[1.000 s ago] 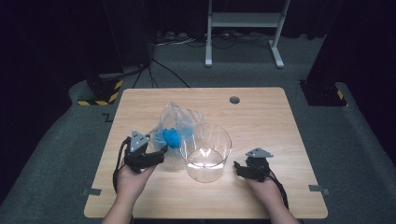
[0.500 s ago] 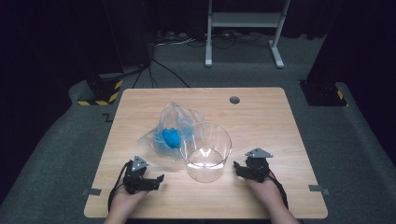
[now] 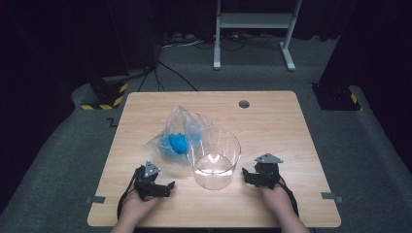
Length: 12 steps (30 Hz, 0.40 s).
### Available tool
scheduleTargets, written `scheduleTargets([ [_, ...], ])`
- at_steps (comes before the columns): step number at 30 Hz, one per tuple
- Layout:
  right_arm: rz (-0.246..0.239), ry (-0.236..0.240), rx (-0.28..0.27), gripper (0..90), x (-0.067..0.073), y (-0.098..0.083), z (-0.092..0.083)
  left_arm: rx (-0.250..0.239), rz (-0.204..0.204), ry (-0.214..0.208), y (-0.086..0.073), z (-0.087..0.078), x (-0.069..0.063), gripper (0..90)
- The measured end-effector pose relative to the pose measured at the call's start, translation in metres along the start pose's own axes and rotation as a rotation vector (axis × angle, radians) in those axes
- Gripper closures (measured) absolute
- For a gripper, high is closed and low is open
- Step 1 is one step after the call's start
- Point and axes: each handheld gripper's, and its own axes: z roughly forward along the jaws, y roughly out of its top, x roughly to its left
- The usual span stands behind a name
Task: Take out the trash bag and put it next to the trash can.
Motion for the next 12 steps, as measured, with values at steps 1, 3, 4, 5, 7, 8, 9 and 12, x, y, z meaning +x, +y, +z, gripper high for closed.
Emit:
scheduleTargets([
  [1,0.001,-0.001,0.0,18.4,0.0001,0.0001,0.0001,0.004,0.005,-0.001,0.0,-0.0002,0.0003,0.2],
  [3,0.003,-0.004,0.002,18.2,0.0003,0.0001,0.0001,0.0,0.0,0.0,0.0,0.0,0.0,0.2],
  [4,0.003,-0.004,0.002,18.2,0.0003,0.0001,0.0001,0.0,0.0,0.0,0.0,0.0,0.0,0.2],
  [5,0.002,-0.007,0.002,18.1,0.0004,0.0001,0.0,0.001,0.004,-0.002,0.0001,0.0,0.0003,0.2],
  [7,0.002,-0.008,0.002,18.2,0.0005,0.0001,-0.0001,0.001,0.005,-0.004,0.0003,0.0001,0.0004,0.3],
  [8,0.003,-0.007,-0.001,18.1,0.0005,0.0,0.0001,0.001,0.011,-0.001,0.0006,0.0003,0.0008,0.3],
  [9,0.003,-0.007,0.001,18.1,0.0005,0.0,0.0,0.0,0.01,-0.003,0.0007,0.0005,0.0007,0.3],
  [12,0.003,-0.007,-0.001,18.2,0.0005,0.0,0.0001,0.001,0.007,-0.006,0.001,0.0009,0.0005,0.3],
])
